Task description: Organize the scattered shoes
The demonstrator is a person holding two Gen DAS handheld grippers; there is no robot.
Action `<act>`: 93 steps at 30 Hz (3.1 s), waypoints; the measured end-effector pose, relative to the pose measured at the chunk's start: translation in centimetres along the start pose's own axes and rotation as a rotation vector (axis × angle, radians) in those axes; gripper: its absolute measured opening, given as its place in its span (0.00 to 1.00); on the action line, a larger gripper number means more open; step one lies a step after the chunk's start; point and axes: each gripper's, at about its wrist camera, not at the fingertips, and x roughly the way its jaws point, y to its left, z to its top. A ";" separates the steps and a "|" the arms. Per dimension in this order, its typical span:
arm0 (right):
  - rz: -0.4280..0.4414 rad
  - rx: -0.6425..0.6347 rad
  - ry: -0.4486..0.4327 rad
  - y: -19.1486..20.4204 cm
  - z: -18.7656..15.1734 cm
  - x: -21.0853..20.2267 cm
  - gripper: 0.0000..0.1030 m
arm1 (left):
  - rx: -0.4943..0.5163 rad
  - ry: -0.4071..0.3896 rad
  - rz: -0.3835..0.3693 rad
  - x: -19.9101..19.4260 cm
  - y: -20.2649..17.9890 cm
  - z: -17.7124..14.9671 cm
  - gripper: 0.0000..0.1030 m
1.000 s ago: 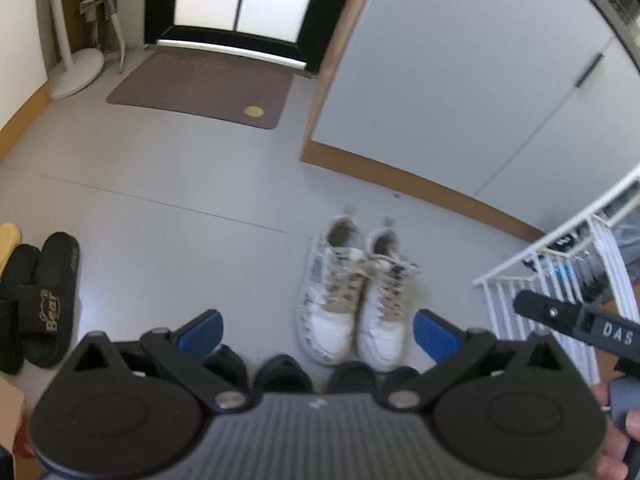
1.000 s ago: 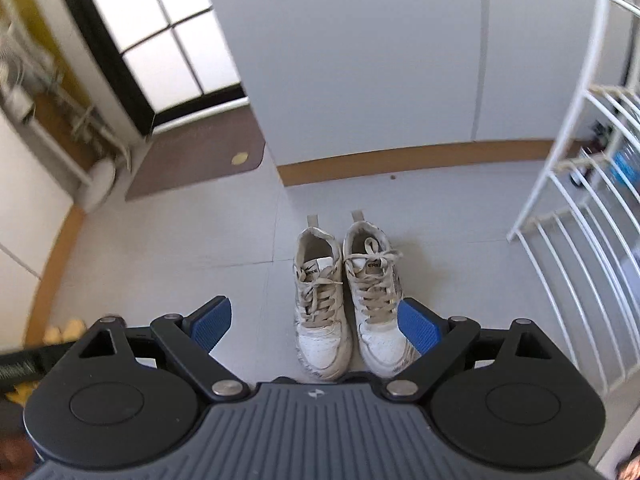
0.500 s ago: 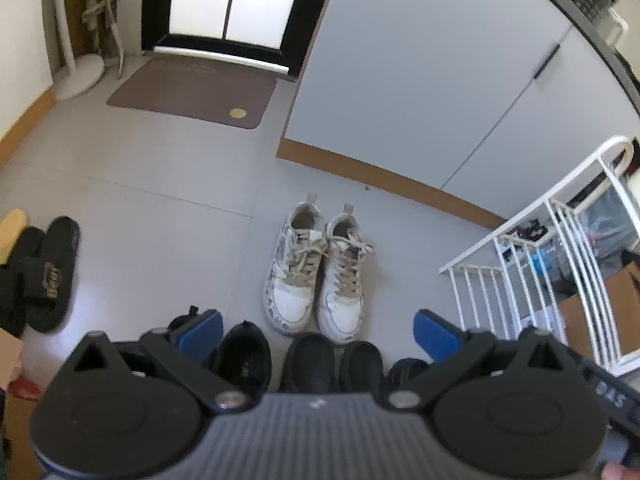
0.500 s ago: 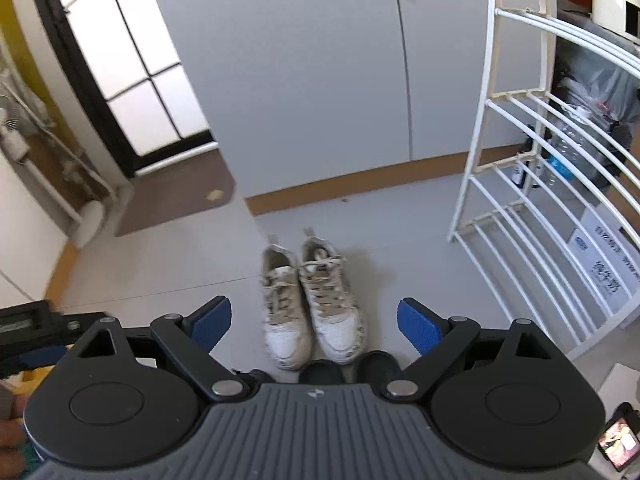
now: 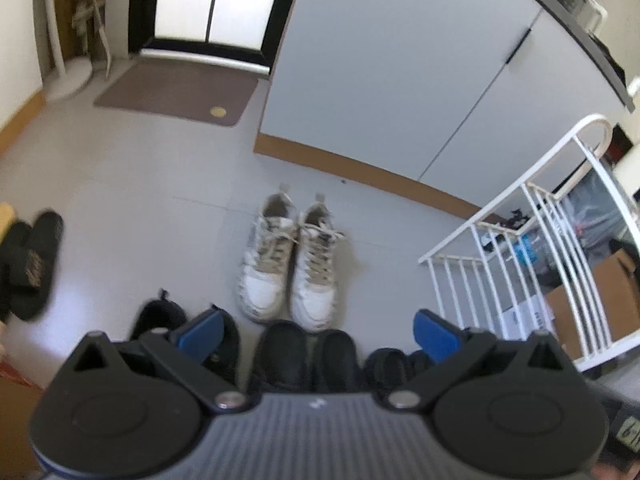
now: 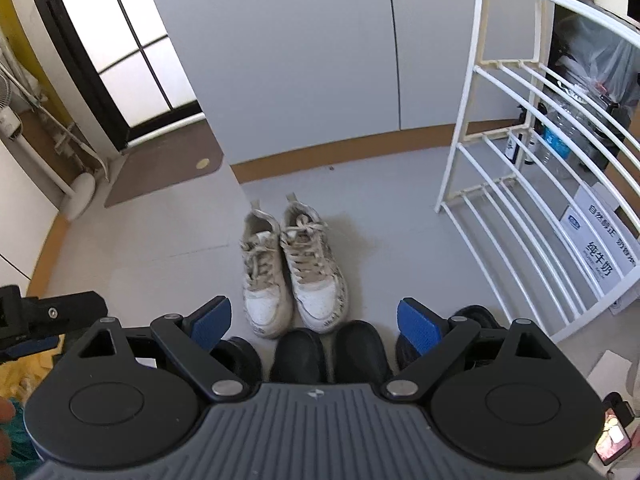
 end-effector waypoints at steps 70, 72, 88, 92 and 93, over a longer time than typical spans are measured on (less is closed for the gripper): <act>-0.201 -0.148 0.525 -17.5 -2.5 18.6 0.68 | 0.193 0.089 -0.048 7.0 -6.8 -0.6 1.00; -0.242 -0.107 0.509 -18.1 -1.9 19.6 0.69 | 0.174 0.090 -0.031 7.3 -6.6 -0.5 1.00; -0.144 -0.053 0.525 -17.4 -4.4 24.9 0.69 | 0.157 0.147 0.103 10.5 -3.9 0.4 1.00; -0.164 -0.004 0.518 -18.6 -5.0 25.2 0.69 | 0.166 0.146 0.098 11.5 -4.0 1.1 1.00; -0.176 -0.004 0.514 -18.5 -5.2 25.2 0.69 | 0.173 0.144 0.102 11.7 -4.1 1.2 1.00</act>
